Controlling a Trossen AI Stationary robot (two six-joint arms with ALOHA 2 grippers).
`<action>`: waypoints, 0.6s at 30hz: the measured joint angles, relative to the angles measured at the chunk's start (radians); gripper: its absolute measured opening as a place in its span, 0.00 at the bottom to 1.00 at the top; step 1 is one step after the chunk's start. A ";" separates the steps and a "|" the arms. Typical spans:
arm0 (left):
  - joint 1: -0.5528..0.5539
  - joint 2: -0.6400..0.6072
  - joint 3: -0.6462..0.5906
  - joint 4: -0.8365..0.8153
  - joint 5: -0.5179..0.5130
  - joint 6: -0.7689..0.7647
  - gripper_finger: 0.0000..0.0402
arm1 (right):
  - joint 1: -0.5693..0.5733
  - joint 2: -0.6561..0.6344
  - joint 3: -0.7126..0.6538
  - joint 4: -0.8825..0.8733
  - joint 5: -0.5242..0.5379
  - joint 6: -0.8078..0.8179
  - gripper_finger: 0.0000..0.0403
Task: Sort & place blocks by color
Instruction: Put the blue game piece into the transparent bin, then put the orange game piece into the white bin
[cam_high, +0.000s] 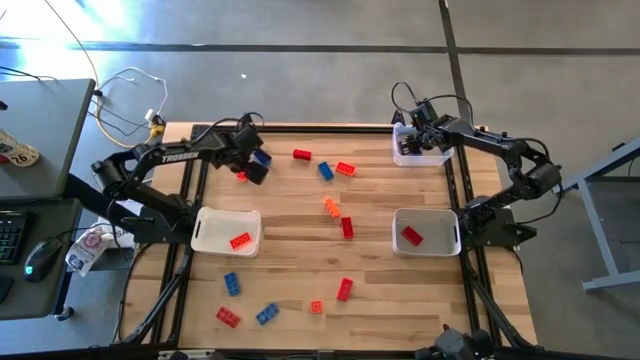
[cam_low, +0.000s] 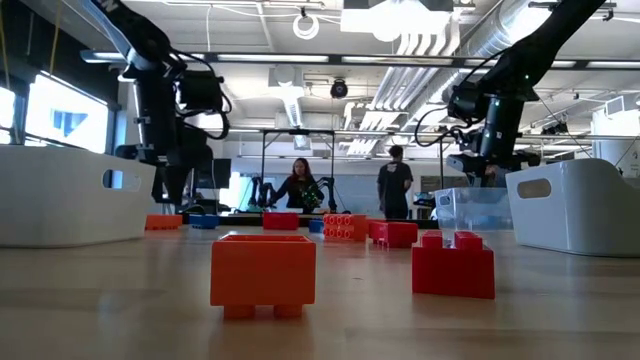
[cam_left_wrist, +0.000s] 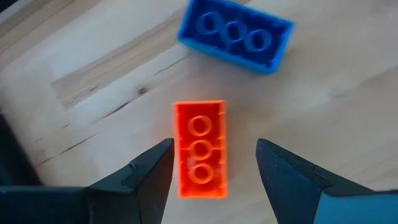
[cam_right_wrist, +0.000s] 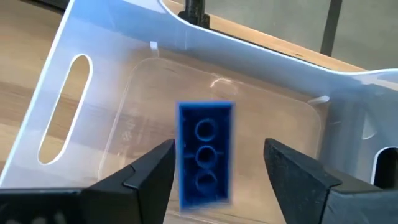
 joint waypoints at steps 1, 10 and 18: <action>0.010 0.000 0.000 -0.009 0.000 0.005 0.53 | 0.000 0.000 0.000 0.000 0.002 0.000 0.57; 0.070 0.000 0.000 -0.021 0.039 0.034 0.53 | 0.000 0.000 0.000 0.000 0.003 -0.001 0.57; 0.092 0.000 0.000 -0.019 0.062 0.034 0.53 | 0.000 0.000 0.000 0.000 0.003 0.000 0.57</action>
